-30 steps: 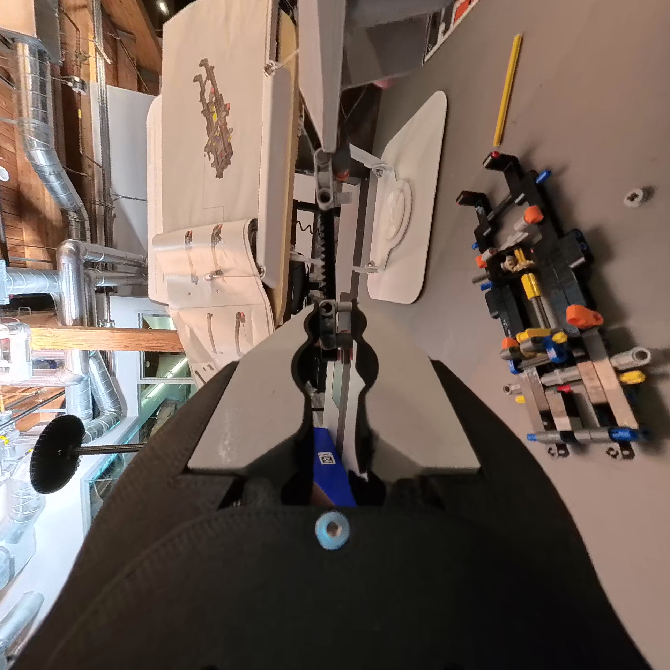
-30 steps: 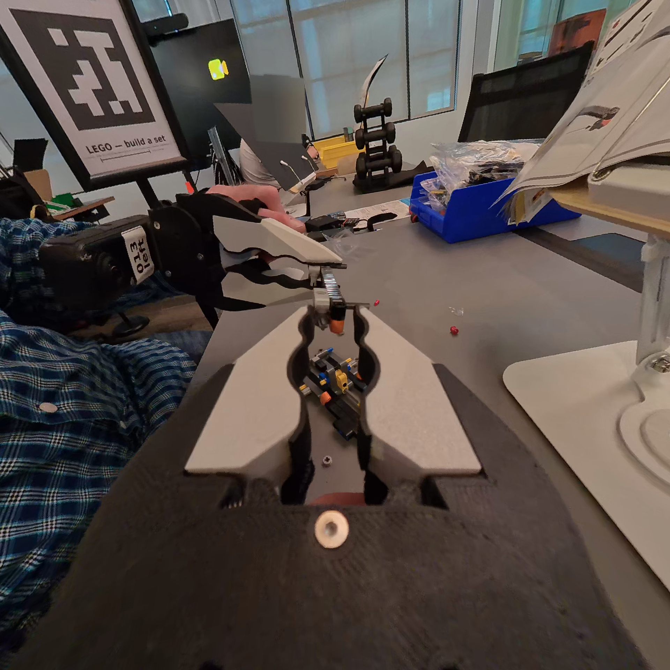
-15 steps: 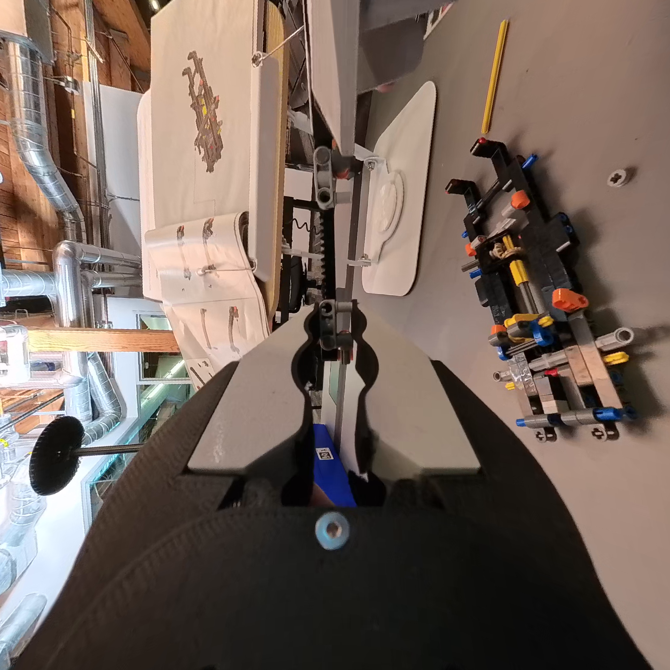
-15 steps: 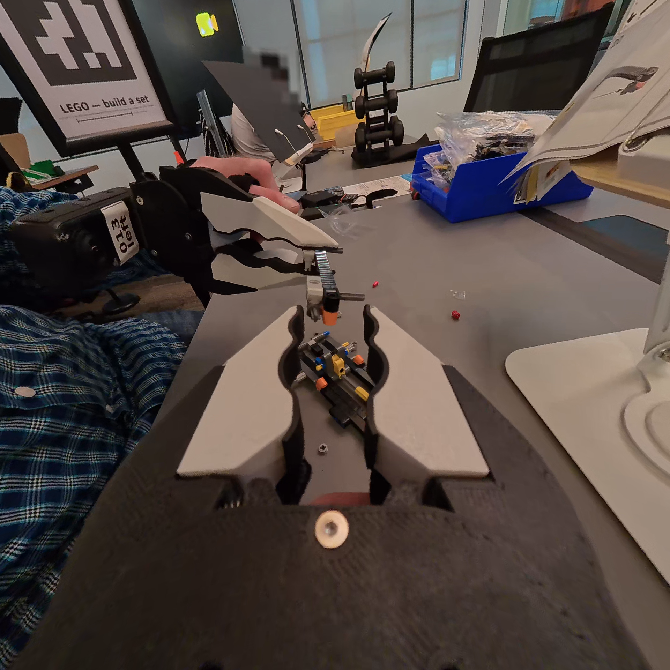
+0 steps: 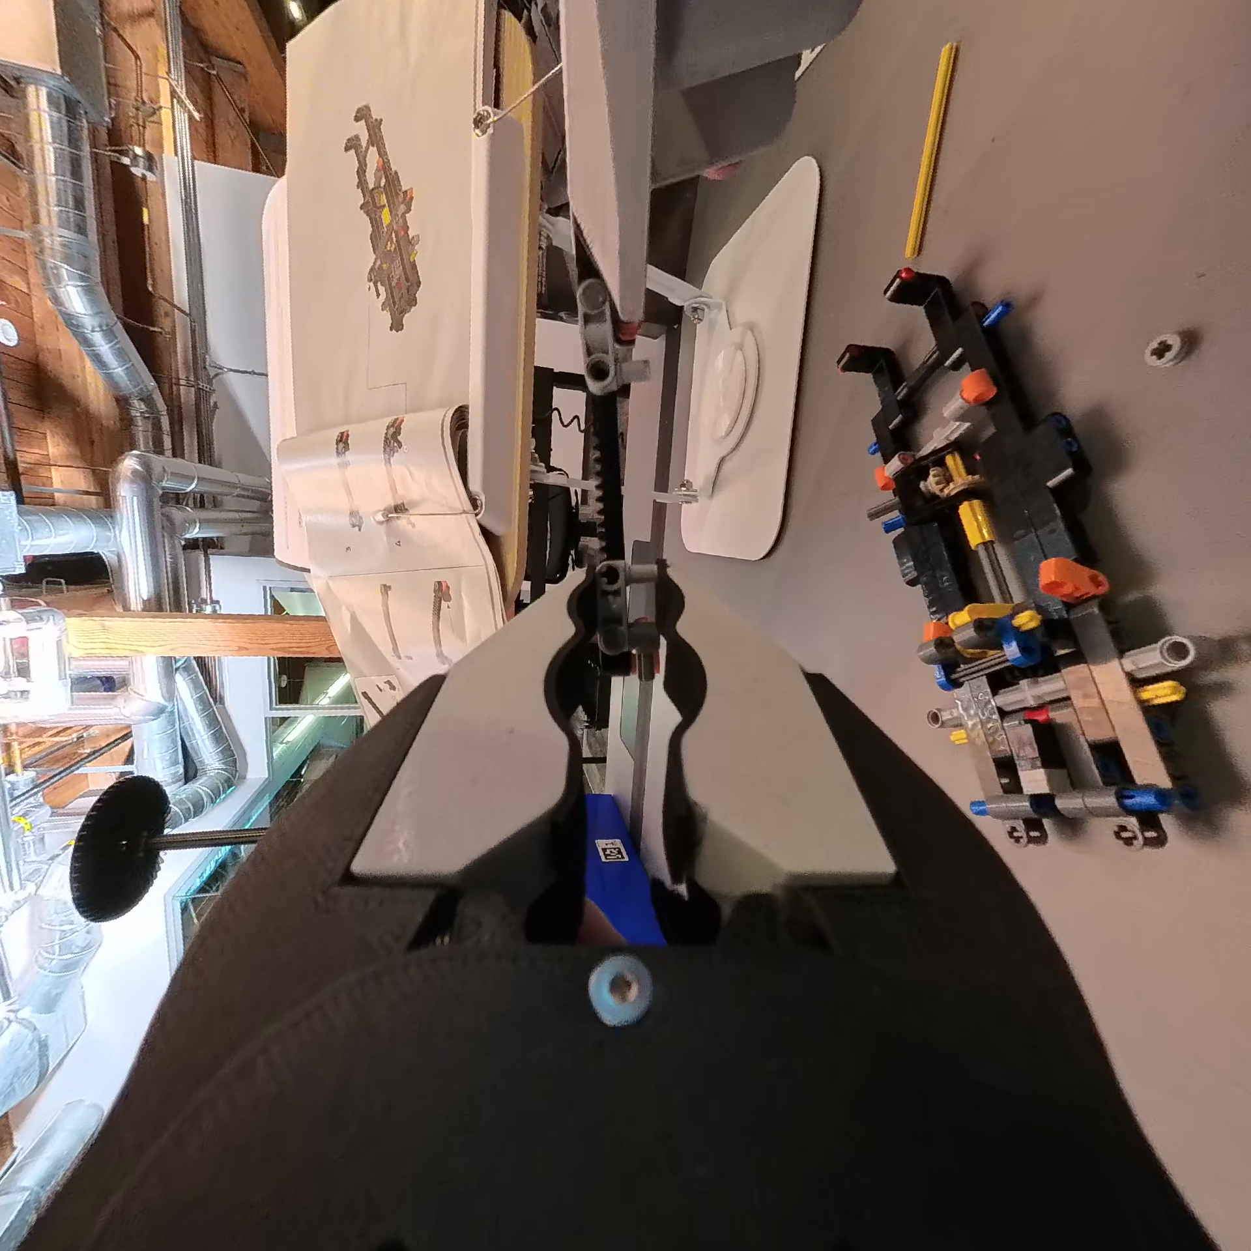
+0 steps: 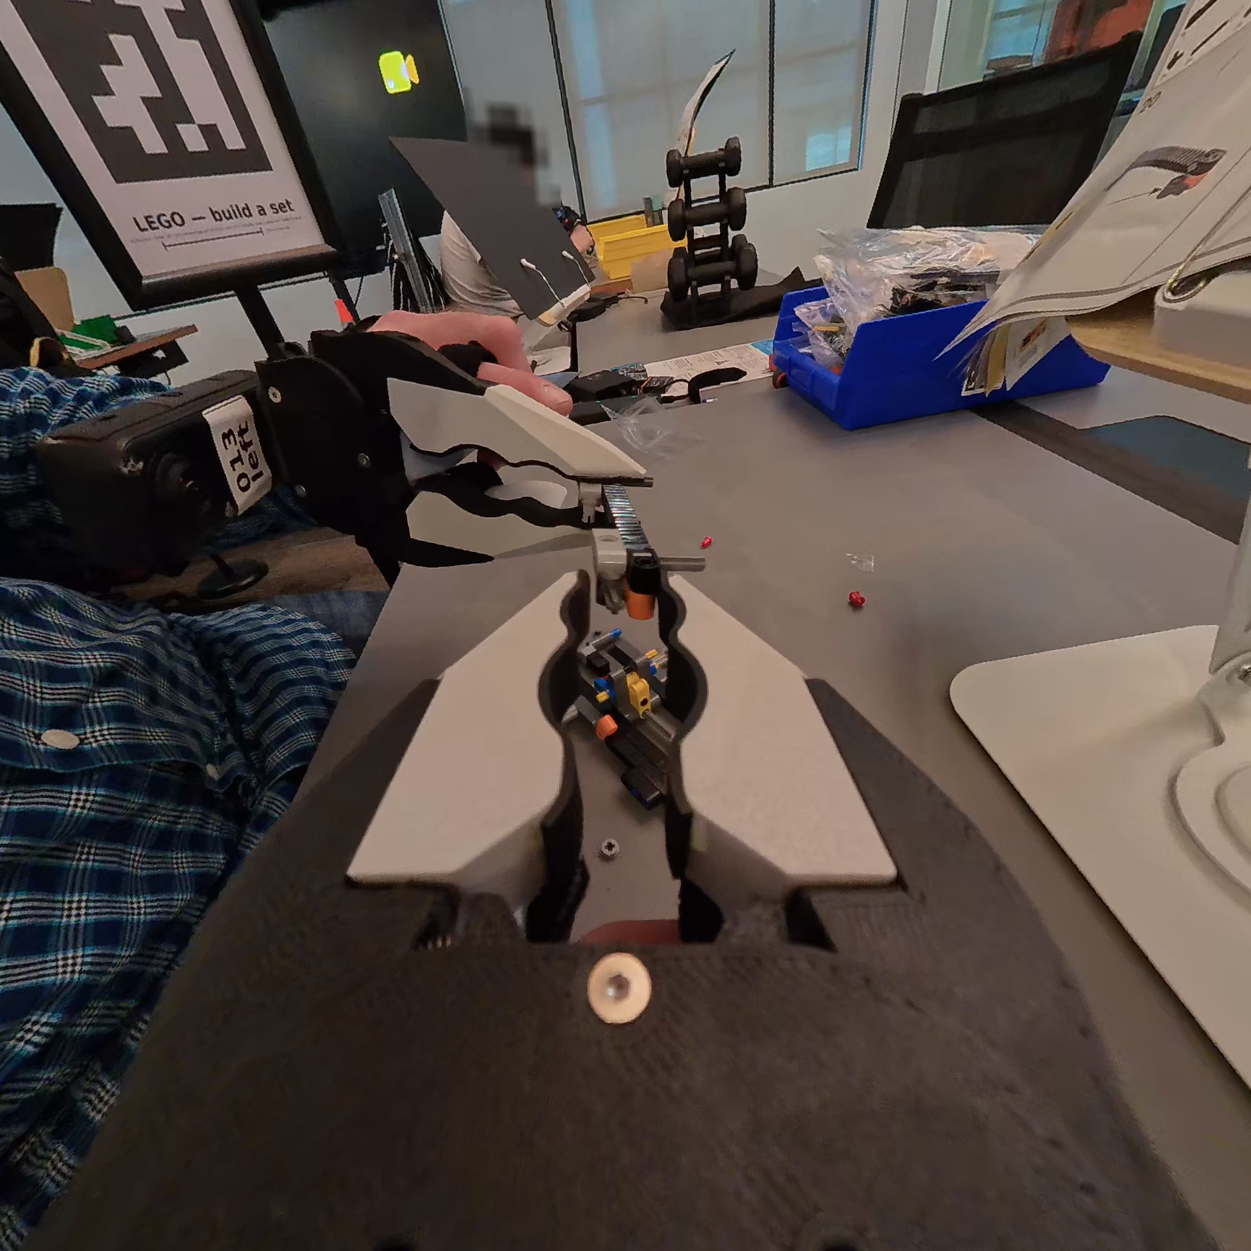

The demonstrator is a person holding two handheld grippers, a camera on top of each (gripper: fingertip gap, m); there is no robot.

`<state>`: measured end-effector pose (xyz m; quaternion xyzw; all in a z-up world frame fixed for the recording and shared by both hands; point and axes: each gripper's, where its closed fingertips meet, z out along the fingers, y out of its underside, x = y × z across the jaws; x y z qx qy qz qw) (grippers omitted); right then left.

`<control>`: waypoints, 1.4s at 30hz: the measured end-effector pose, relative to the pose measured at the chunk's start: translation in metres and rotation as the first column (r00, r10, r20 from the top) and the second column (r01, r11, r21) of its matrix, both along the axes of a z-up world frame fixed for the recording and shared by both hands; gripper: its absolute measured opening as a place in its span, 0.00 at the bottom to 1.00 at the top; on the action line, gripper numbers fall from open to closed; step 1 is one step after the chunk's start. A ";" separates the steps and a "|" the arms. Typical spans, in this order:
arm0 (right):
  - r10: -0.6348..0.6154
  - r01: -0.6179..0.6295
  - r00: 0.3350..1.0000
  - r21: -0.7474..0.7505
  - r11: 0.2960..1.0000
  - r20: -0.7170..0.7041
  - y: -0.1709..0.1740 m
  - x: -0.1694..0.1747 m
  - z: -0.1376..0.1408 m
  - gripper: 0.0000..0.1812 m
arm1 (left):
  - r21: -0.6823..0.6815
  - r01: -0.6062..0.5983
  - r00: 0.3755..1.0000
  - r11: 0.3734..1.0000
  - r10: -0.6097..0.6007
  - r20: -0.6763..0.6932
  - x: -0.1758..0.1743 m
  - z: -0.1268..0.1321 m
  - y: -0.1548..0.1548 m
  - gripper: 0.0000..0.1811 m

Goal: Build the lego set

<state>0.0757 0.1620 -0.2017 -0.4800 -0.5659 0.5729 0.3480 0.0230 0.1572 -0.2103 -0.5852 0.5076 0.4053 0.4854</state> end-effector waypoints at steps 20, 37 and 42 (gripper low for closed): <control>0.007 -0.007 1.000 0.011 1.000 0.009 -0.004 -0.004 -0.006 0.08 | -0.006 0.000 0.999 1.000 0.000 0.033 0.001 -0.005 0.002 0.08; -0.074 0.074 0.997 -0.016 0.997 -0.001 0.014 -0.003 -0.003 0.08 | -0.142 -0.056 0.967 0.988 0.089 0.237 -0.020 -0.004 -0.018 0.36; -0.081 0.082 0.997 -0.013 0.997 0.005 0.016 -0.004 -0.005 0.08 | -0.333 -0.057 0.920 0.941 0.179 0.350 -0.025 -0.030 -0.036 0.44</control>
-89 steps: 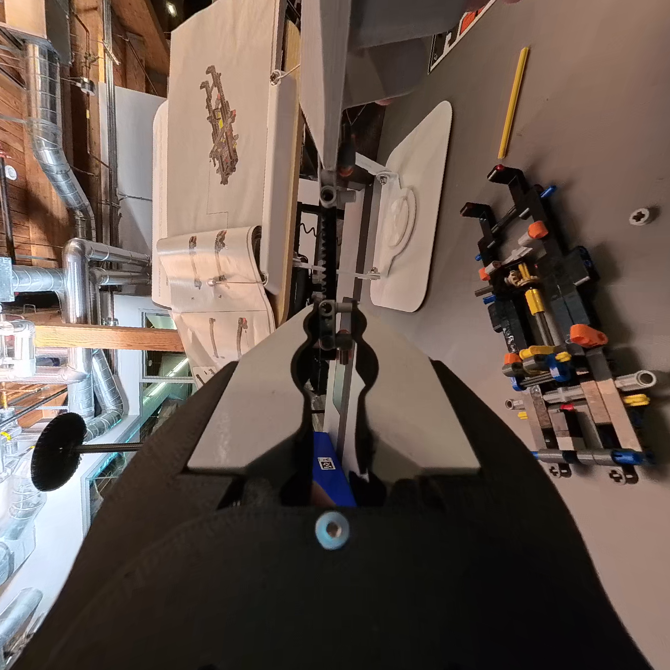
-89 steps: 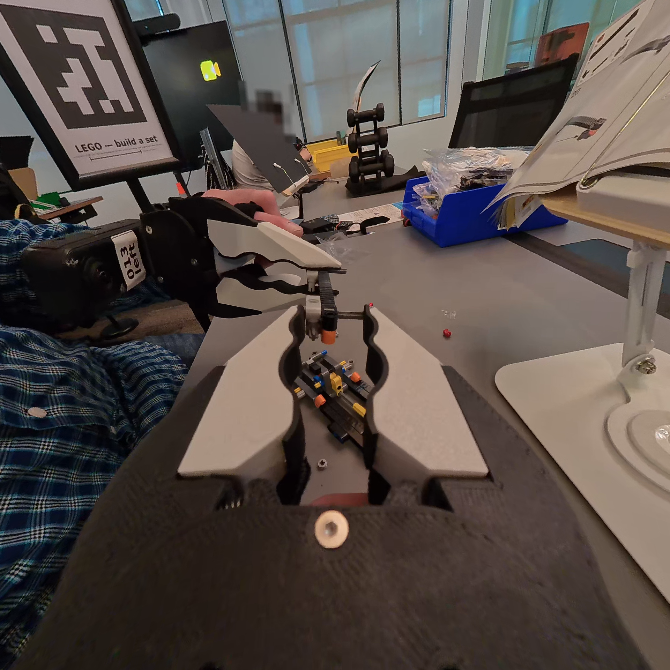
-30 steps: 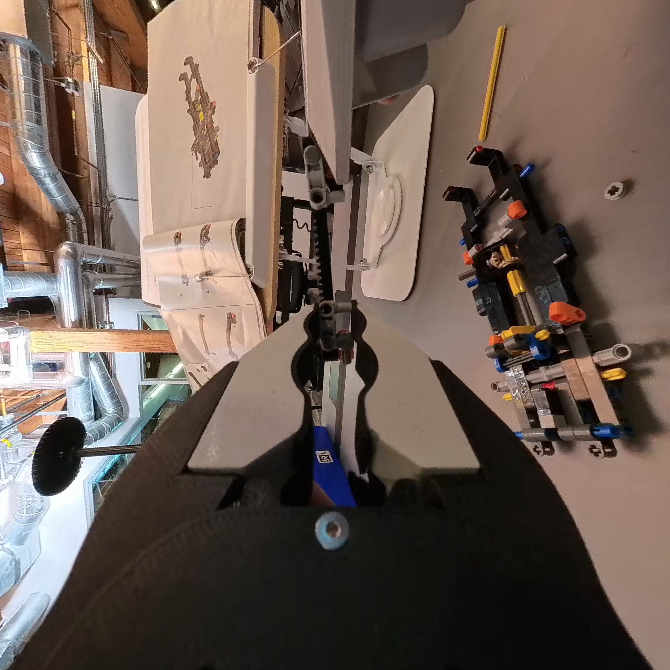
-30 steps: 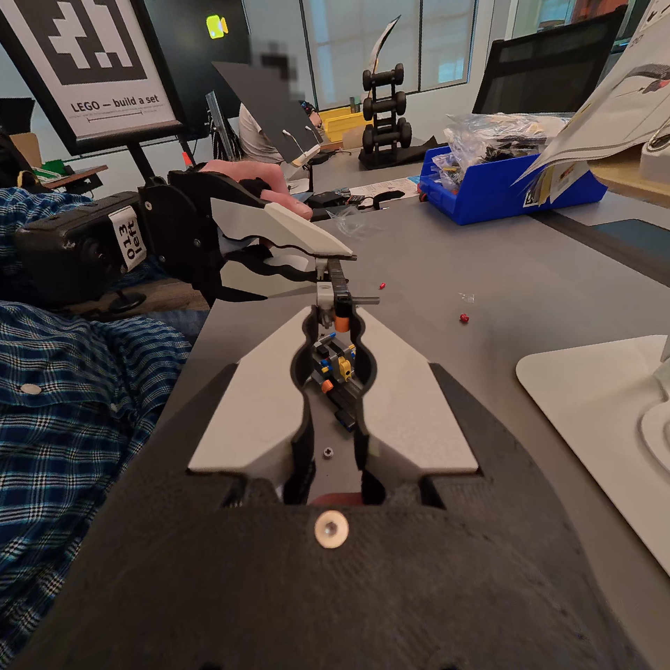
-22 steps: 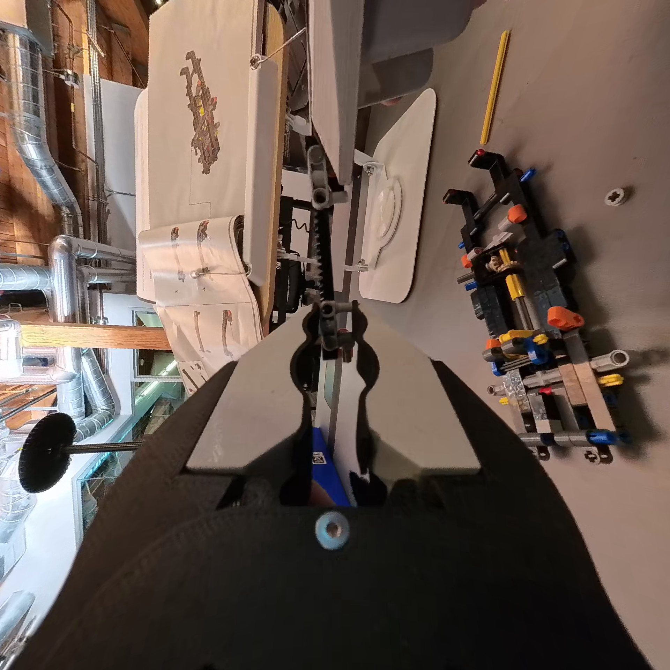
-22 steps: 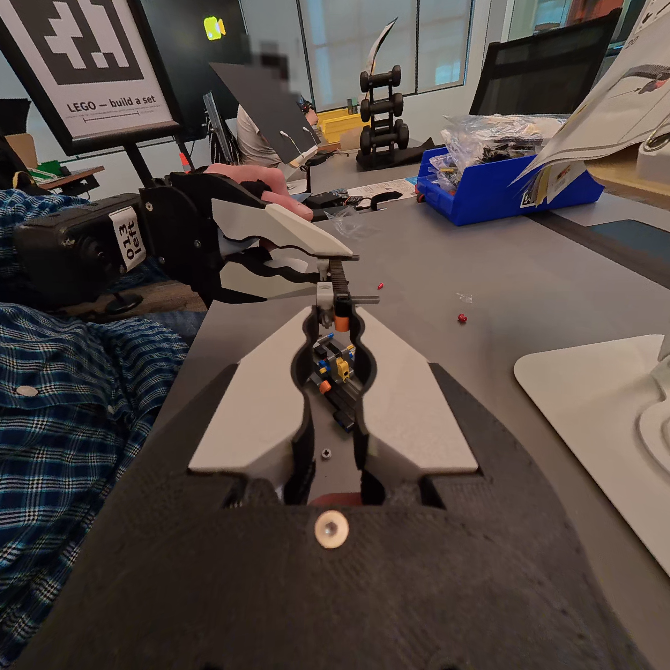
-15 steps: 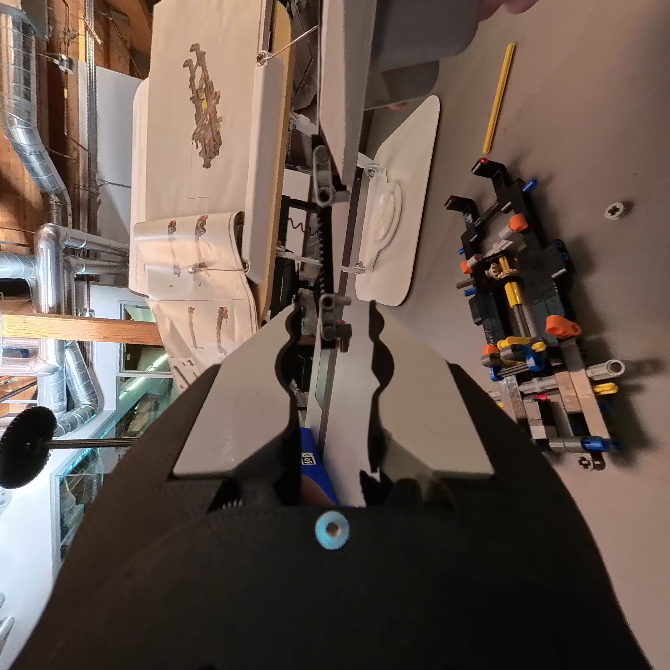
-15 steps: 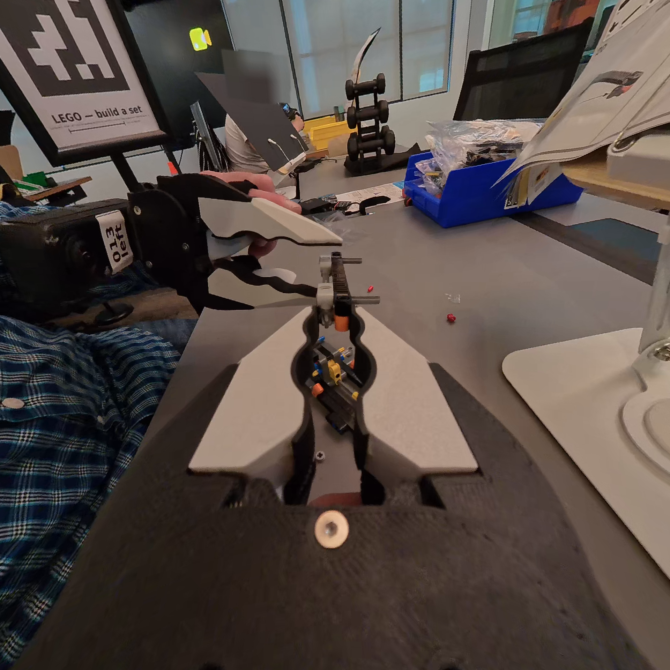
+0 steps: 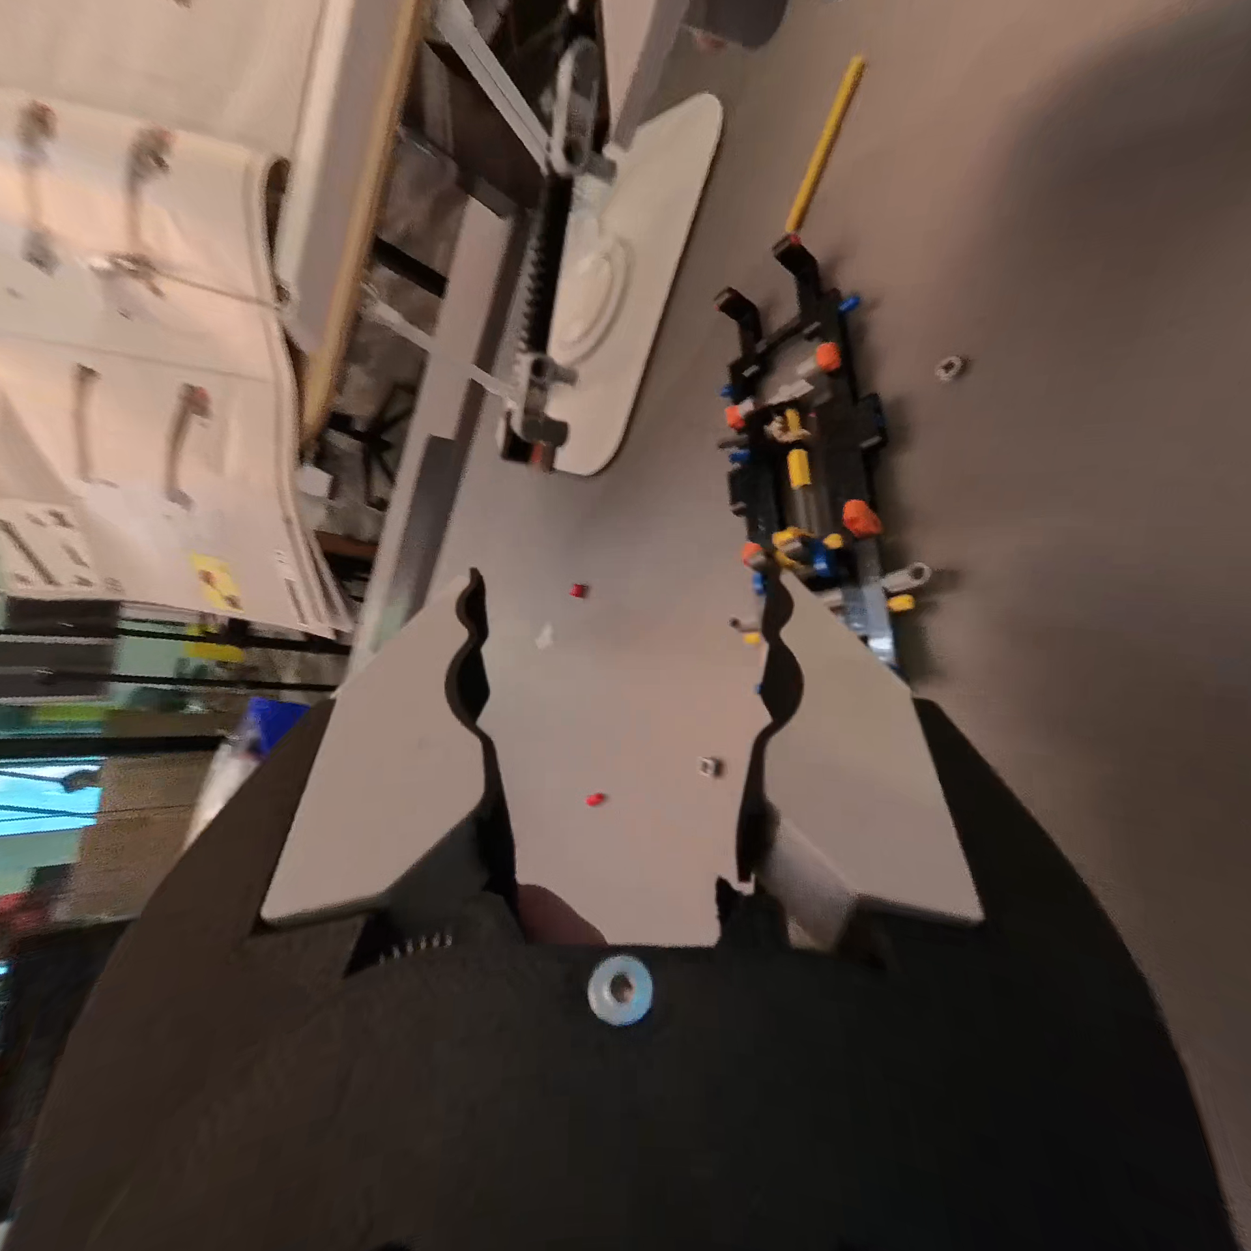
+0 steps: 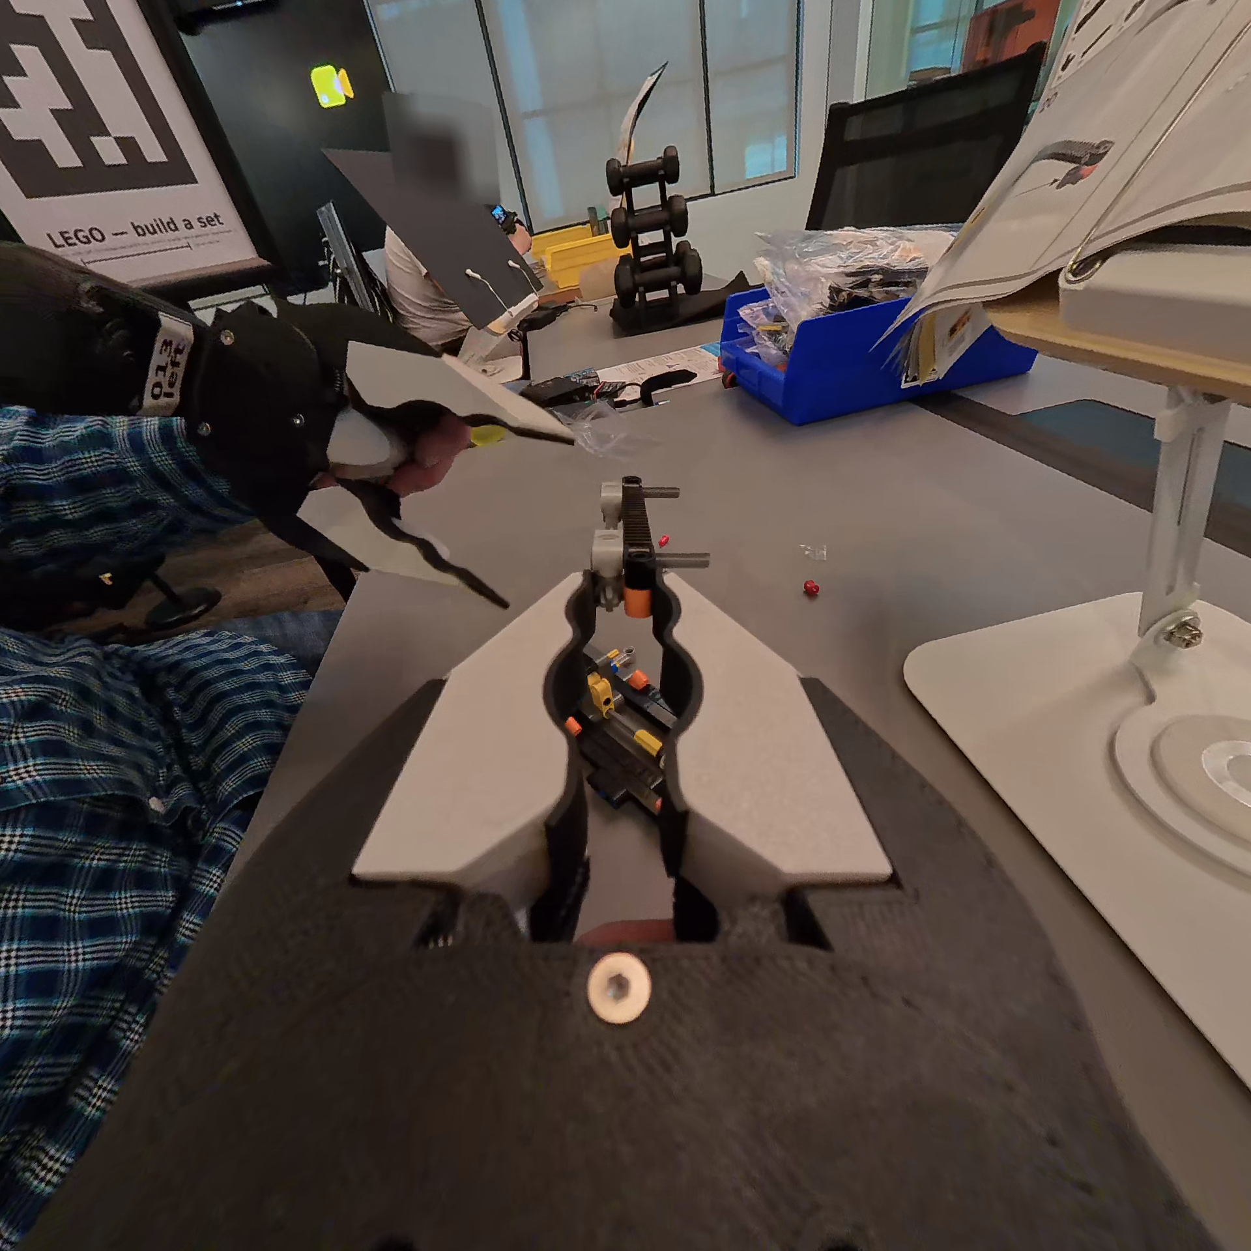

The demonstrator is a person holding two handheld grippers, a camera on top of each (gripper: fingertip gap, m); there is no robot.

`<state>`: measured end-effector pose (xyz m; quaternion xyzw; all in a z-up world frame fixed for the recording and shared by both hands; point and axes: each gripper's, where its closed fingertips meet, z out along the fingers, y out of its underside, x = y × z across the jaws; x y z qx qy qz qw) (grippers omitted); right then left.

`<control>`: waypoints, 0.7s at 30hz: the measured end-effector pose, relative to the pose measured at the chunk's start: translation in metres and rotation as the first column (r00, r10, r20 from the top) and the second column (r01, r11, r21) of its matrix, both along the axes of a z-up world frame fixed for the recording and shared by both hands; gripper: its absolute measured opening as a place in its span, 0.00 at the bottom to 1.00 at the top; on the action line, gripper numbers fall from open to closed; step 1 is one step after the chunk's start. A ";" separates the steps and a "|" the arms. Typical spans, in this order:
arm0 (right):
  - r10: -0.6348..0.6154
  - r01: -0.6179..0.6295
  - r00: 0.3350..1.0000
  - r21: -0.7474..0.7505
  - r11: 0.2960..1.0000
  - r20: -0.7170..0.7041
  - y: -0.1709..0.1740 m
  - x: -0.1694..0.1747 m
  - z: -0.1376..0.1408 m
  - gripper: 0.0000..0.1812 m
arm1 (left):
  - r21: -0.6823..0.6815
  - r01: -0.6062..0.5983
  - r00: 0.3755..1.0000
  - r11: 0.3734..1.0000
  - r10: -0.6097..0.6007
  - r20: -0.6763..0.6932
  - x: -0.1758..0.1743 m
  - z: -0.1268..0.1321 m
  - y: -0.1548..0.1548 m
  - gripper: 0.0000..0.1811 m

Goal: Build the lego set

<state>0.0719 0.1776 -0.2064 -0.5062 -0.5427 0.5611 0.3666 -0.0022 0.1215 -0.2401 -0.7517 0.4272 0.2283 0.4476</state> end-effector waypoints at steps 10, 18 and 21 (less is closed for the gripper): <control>-0.014 0.014 1.000 0.004 1.000 0.003 0.004 0.001 -0.001 0.08 | -0.335 -0.036 0.995 0.941 0.066 0.079 -0.004 -0.070 -0.029 0.50; -0.020 0.020 1.000 0.006 1.000 0.001 0.006 0.002 0.000 0.08 | -0.416 -0.030 0.989 0.909 0.088 0.122 -0.003 -0.089 -0.030 0.46; -0.022 0.022 1.000 0.005 1.000 0.002 0.007 0.002 0.000 0.08 | -0.431 -0.013 0.985 0.902 0.086 0.149 -0.001 -0.091 -0.029 0.44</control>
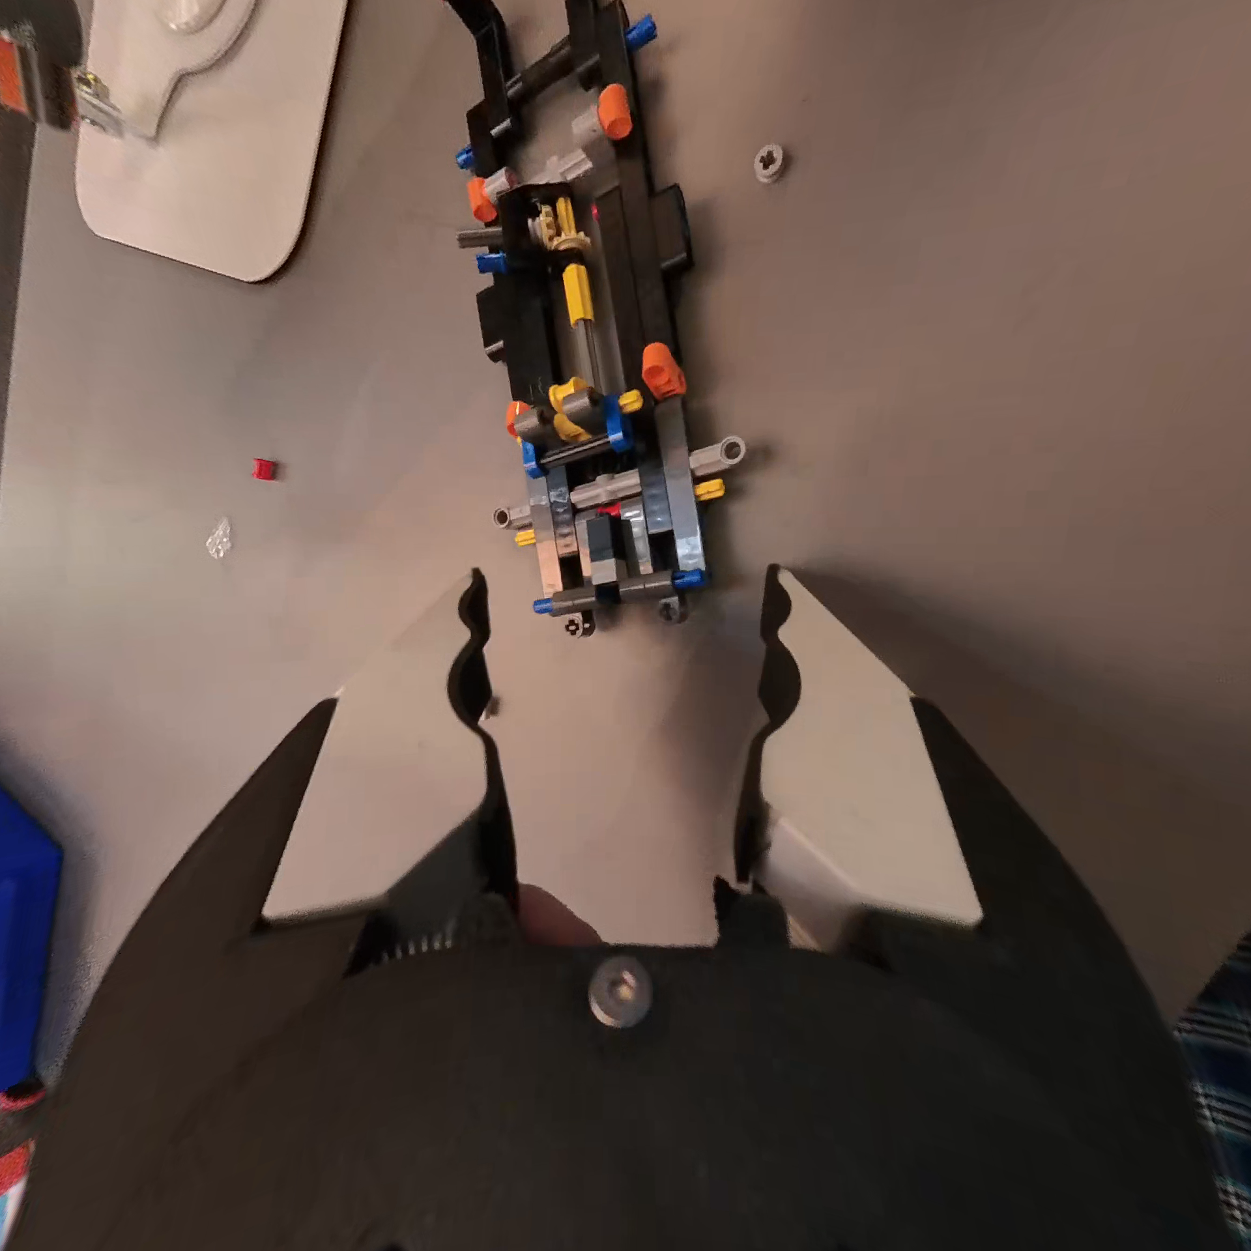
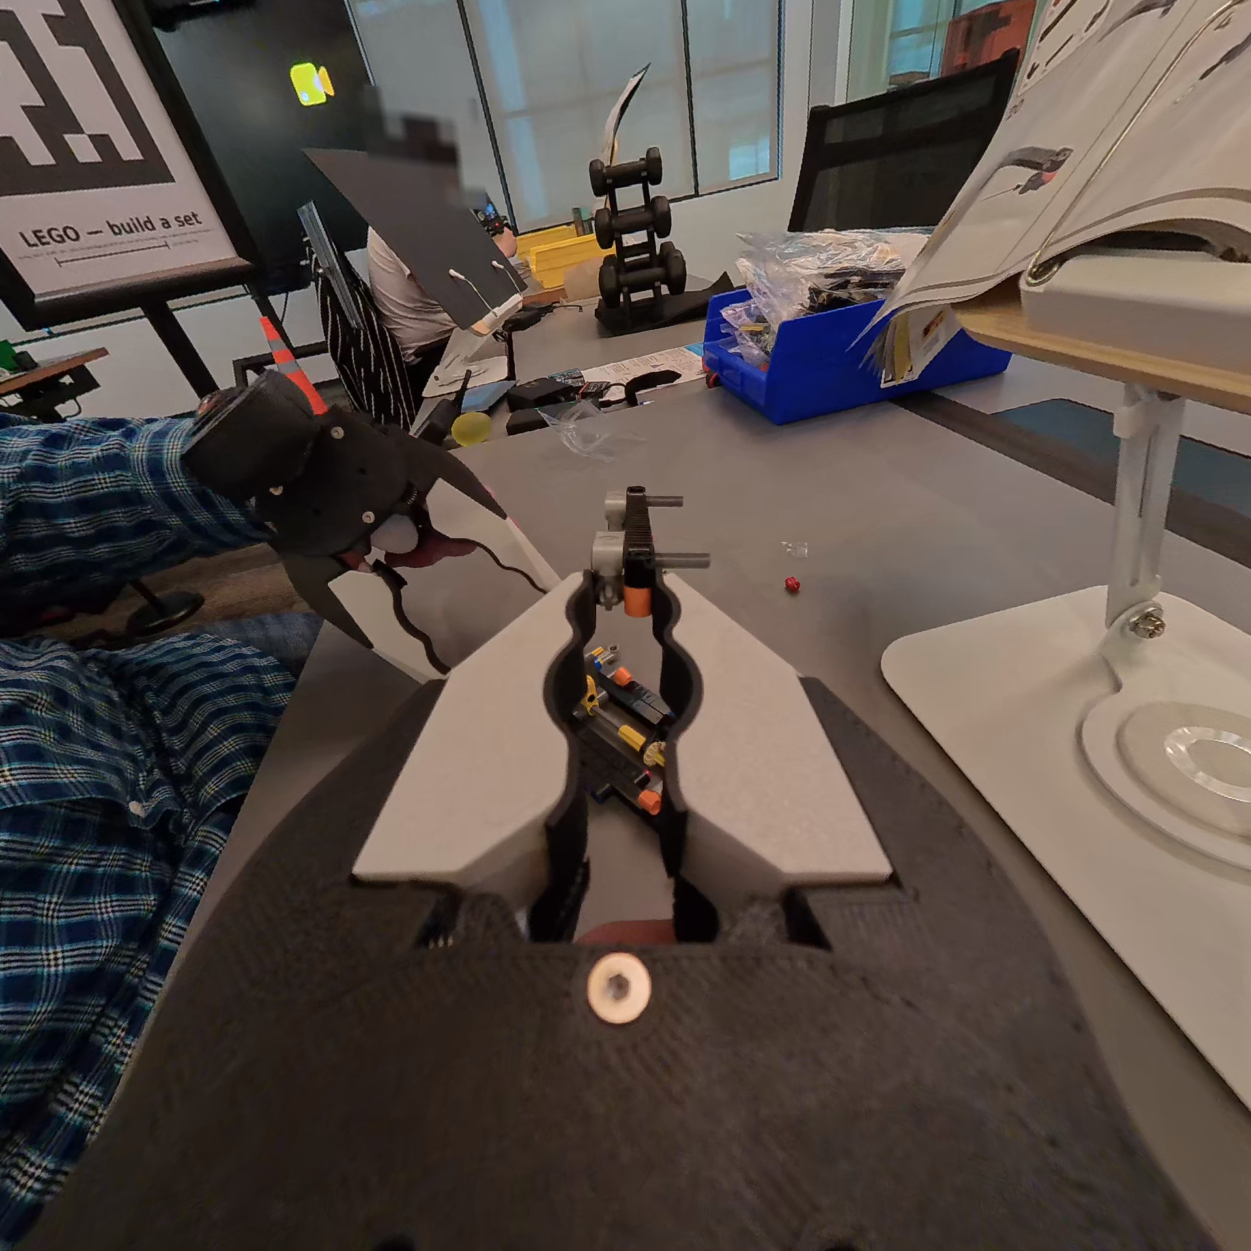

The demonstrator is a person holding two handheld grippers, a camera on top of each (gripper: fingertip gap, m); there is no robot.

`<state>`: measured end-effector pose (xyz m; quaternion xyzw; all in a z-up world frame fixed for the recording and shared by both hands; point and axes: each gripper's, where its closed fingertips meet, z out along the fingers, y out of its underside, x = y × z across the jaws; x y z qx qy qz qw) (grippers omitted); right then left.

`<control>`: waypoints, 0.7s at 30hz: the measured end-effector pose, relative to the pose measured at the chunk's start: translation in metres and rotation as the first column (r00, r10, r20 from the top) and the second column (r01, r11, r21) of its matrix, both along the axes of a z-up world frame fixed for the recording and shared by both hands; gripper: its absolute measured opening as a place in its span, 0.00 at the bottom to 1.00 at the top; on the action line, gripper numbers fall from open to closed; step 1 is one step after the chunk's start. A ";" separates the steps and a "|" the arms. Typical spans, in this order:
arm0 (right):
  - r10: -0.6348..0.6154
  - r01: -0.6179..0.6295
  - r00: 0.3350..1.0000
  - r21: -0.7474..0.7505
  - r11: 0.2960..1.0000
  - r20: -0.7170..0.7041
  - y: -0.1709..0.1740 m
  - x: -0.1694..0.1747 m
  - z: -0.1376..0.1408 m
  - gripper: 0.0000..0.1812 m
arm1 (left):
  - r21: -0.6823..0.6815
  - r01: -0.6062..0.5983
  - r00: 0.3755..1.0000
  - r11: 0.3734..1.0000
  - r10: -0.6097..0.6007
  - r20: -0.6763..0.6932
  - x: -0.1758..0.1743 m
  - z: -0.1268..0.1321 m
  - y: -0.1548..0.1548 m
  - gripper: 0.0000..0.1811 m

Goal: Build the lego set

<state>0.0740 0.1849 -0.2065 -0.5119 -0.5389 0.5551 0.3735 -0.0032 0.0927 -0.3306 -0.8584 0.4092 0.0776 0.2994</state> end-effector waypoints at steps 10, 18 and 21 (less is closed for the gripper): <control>-0.028 0.028 1.000 -0.016 0.999 -0.012 0.011 0.004 0.004 0.08 | -0.051 0.032 0.998 0.998 -0.028 0.062 0.006 -0.005 0.002 0.33; -0.031 0.031 0.999 -0.019 0.999 -0.007 0.013 0.005 0.003 0.08 | -0.044 0.035 0.996 0.998 -0.031 0.080 0.005 -0.006 0.005 0.29; -0.031 0.031 1.000 -0.020 0.999 -0.004 0.013 0.005 0.002 0.08 | -0.043 0.025 0.997 0.999 -0.021 0.076 0.003 -0.005 0.006 0.37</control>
